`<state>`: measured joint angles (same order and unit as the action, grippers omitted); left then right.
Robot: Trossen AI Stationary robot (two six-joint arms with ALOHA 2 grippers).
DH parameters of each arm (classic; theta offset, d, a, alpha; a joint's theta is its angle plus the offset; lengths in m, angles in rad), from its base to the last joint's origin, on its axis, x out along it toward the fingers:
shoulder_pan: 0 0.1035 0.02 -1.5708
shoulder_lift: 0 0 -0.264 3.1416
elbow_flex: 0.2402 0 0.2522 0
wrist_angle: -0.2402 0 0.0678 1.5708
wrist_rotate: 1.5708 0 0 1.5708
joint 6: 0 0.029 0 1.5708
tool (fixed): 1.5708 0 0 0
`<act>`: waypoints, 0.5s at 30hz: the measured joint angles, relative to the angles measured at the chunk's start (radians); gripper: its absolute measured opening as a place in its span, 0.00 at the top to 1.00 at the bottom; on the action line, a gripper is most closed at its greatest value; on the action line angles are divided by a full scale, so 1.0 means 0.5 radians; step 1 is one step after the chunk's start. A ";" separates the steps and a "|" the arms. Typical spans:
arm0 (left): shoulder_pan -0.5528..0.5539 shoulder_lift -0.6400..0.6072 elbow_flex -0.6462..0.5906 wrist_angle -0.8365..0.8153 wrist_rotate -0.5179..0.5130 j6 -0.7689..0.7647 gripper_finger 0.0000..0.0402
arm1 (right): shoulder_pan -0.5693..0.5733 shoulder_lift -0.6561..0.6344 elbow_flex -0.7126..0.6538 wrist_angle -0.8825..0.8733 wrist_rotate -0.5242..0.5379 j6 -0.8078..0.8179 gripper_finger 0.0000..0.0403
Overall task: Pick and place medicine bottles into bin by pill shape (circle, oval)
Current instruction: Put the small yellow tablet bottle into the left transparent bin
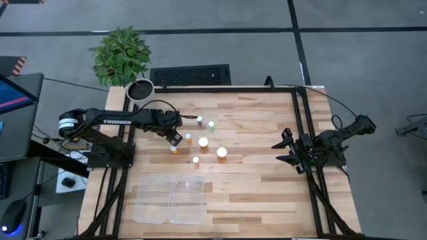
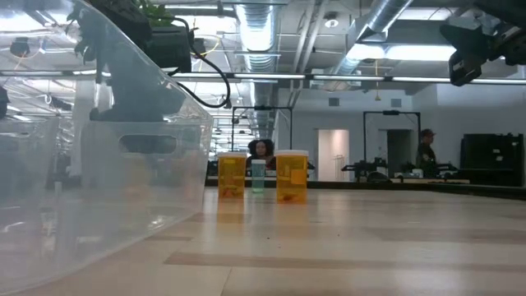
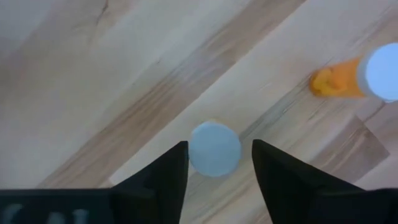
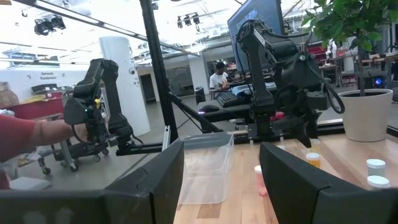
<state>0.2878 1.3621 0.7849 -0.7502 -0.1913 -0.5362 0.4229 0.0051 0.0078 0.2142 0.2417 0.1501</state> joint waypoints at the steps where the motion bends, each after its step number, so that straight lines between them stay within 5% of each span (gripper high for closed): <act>1: 0.000 0.000 0.000 0.000 0.010 0.000 0.60 | 0.000 0.000 0.000 0.000 0.000 0.000 0.44; 15: 0.000 -0.001 0.000 0.000 -0.007 0.009 0.74 | 0.000 0.000 0.000 -0.010 0.000 0.000 0.44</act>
<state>0.2878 1.3617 0.7849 -0.7502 -0.1945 -0.5316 0.4229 0.0051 0.0078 0.2092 0.2417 0.1501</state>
